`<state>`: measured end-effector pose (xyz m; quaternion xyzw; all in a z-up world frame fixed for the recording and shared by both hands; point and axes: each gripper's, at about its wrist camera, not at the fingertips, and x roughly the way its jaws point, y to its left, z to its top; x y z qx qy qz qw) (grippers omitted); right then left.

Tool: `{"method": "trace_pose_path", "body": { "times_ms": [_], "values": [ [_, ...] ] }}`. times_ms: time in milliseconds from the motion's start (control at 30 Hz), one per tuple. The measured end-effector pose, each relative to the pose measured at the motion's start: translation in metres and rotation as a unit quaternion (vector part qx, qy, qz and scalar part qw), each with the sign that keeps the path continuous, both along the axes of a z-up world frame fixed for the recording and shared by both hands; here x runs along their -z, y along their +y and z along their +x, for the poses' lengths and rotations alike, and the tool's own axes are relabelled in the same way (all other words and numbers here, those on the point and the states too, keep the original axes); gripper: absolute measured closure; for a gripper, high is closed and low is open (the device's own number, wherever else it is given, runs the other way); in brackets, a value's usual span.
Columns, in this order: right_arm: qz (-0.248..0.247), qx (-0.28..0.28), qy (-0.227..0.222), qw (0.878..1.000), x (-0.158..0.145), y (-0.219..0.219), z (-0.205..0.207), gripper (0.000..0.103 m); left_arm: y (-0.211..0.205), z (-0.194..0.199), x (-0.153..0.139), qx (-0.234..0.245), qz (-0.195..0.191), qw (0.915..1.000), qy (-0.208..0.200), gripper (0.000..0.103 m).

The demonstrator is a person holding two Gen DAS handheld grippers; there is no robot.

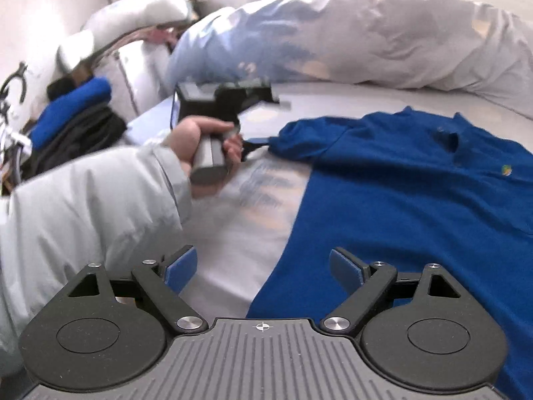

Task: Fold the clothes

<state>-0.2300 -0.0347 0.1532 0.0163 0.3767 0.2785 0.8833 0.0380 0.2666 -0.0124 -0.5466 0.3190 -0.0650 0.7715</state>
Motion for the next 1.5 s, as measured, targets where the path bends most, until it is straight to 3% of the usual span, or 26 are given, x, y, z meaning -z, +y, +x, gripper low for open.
{"method": "trace_pose_path", "body": {
  "times_ms": [100,200,267,333,400,467,533,600,667,733,767,833,900,1133,1233,1300,1367,1400,1467,1500],
  "values": [
    [-0.008,0.008,-0.009,1.000,-0.002,-0.006,0.003,0.014,-0.017,0.005,-0.003,0.002,0.003,1.0000,-0.007,0.087],
    [-0.009,0.031,-0.015,0.999,-0.003,-0.021,0.005,0.014,-0.042,0.007,-0.031,0.017,0.032,0.9978,-0.055,0.087],
    [-0.006,0.055,-0.021,0.998,-0.006,-0.037,0.005,0.014,-0.070,0.010,-0.053,0.054,0.059,0.9926,-0.091,0.087],
    [-0.005,0.081,-0.031,0.996,-0.009,-0.055,0.006,0.014,-0.111,0.011,-0.071,0.118,0.090,0.9810,-0.125,0.087],
    [-0.002,0.112,-0.044,0.993,-0.012,-0.075,0.010,0.014,-0.164,0.009,-0.076,0.207,0.104,0.9614,-0.148,0.087],
    [0.003,0.142,-0.049,0.989,-0.014,-0.095,0.015,0.014,-0.205,-0.001,-0.071,0.251,0.136,0.9480,-0.140,0.087],
    [0.006,0.167,-0.051,0.985,-0.014,-0.111,0.020,0.014,-0.216,-0.012,-0.068,0.235,0.164,0.9498,-0.126,0.086],
    [0.008,0.179,-0.059,0.982,-0.012,-0.120,0.021,0.013,-0.197,-0.016,-0.063,0.174,0.137,0.9694,-0.105,0.079],
    [0.015,0.180,-0.061,0.982,-0.006,-0.124,0.021,0.013,-0.161,-0.022,-0.060,0.095,0.115,0.9856,-0.079,0.053],
    [0.023,0.180,-0.055,0.982,0.002,-0.124,0.022,0.012,-0.123,-0.028,-0.060,0.015,0.100,0.9935,-0.052,0.034],
    [0.027,0.179,-0.052,0.982,0.007,-0.124,0.021,0.012,-0.105,-0.032,-0.061,-0.021,0.098,0.9943,-0.036,0.024],
    [0.032,0.177,-0.047,0.983,0.016,-0.124,0.020,0.012,-0.079,-0.036,-0.066,-0.064,0.108,0.9920,0.018,0.016],
    [0.035,0.175,-0.042,0.983,0.025,-0.122,0.020,0.012,-0.061,-0.033,-0.067,-0.071,0.104,0.9903,0.058,0.016],
    [0.054,0.172,-0.027,0.983,0.039,-0.110,0.021,0.011,-0.045,-0.002,-0.043,-0.056,0.095,0.9873,0.114,0.016],
    [0.055,0.167,-0.027,0.984,0.038,-0.106,0.018,0.011,-0.047,0.026,-0.034,-0.034,0.117,0.9838,0.131,0.021],
    [0.050,0.166,-0.029,0.984,0.036,-0.106,0.015,0.011,-0.051,0.031,-0.035,-0.038,0.131,0.9832,0.122,0.031],
    [0.043,0.168,-0.032,0.984,0.033,-0.109,0.013,0.010,-0.054,0.033,-0.036,-0.040,0.133,0.9845,0.107,0.081],
    [0.041,0.171,-0.034,0.984,0.032,-0.111,0.013,0.010,-0.057,0.034,-0.036,-0.033,0.125,0.9869,0.097,0.087],
    [0.044,0.182,-0.036,0.982,0.031,-0.118,0.014,0.010,-0.065,0.028,-0.038,-0.021,0.115,0.9910,0.066,0.088],
    [0.046,0.186,-0.037,0.981,0.030,-0.121,0.016,0.010,-0.073,0.009,-0.039,-0.013,0.130,0.9902,0.049,0.088]
  ]
}}
